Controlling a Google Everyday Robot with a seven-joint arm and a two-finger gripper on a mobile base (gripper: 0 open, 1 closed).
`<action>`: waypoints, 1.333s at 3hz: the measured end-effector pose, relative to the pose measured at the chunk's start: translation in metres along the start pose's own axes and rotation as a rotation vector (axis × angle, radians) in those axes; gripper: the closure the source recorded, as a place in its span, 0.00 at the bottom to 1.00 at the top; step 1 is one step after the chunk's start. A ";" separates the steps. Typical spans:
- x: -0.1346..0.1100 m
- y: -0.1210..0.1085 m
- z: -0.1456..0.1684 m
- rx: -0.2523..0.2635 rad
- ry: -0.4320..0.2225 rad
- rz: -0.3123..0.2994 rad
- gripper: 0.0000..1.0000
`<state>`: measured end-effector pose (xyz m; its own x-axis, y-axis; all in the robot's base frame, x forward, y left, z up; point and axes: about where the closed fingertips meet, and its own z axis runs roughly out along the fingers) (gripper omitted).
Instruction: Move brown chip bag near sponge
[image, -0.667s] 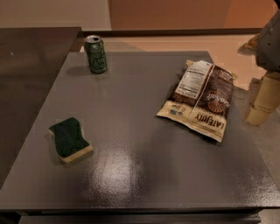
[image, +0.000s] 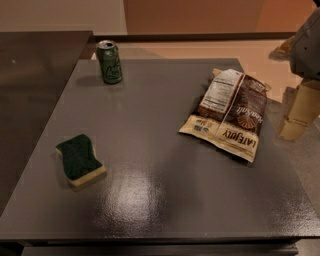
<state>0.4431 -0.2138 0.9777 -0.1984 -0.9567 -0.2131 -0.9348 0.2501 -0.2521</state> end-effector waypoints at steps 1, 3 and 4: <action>-0.013 -0.011 0.016 -0.016 -0.027 -0.060 0.00; -0.029 -0.054 0.065 -0.086 -0.065 -0.266 0.00; -0.032 -0.082 0.090 -0.126 -0.076 -0.400 0.00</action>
Offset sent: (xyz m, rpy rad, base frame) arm 0.0813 0.0235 -0.0492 0.0012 0.0452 0.2993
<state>0.5523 -0.1900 0.9205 0.2050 -0.9598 -0.1920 -0.9634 -0.1633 -0.2124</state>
